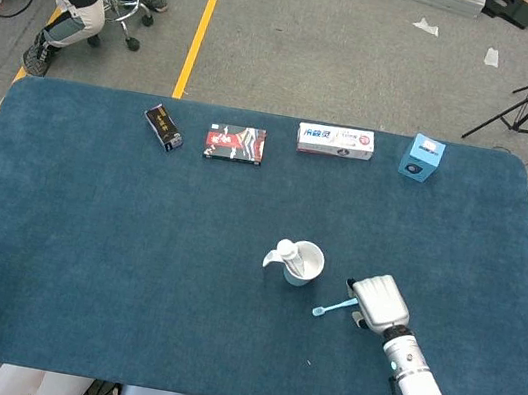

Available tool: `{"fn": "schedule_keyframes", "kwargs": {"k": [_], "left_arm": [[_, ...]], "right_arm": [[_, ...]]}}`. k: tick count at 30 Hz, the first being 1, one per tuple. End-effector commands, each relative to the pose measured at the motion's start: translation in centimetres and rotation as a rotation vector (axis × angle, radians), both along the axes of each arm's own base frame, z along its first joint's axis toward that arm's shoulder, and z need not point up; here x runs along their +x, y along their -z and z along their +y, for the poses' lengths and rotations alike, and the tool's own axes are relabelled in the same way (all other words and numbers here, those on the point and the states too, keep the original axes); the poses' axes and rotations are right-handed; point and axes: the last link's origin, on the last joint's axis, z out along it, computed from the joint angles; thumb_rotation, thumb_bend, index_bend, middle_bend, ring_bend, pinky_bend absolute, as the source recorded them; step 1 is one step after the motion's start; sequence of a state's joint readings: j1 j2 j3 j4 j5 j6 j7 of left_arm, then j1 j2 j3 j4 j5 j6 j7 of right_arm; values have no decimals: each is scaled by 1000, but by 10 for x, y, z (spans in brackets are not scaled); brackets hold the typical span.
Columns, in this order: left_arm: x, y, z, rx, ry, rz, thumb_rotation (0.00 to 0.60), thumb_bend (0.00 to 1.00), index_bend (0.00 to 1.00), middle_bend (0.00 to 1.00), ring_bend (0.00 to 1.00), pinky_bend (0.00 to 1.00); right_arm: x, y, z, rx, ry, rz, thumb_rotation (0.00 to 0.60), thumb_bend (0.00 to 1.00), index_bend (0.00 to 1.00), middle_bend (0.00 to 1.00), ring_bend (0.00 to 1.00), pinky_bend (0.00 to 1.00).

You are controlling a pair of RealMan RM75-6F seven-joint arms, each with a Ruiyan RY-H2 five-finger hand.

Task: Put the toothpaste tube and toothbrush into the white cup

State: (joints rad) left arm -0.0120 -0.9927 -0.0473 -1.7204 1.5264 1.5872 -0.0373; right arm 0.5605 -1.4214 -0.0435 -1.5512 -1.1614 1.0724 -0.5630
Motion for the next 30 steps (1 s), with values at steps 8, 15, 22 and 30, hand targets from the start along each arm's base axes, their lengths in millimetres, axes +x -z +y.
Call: {"fn": "schedule_keyframes", "kwargs": {"k": [8,15,22,30], "left_arm": [[0,-1,-1,3,2,-5,600,44,31,154,163,258],[1,-2,-1,5,4,-8,600,45,31,156,163,258],[1,-3,-1,10,6,-12,600,45,31,156,164,258],[1,-3,-1,11,6,-14,600,45,31,156,164,258]], "right_arm": [[-1,11,-5,24,25,-4,600,160,502,1000,1000,1000],[-1,16,-6,29,32,-13,600,172,510,1000,1000,1000],[0,20,-8,36,36,-16,600,190,517,1000,1000,1000],[2,23,-11,41,39,-15,600,209,522,1000,1000,1000]]}}
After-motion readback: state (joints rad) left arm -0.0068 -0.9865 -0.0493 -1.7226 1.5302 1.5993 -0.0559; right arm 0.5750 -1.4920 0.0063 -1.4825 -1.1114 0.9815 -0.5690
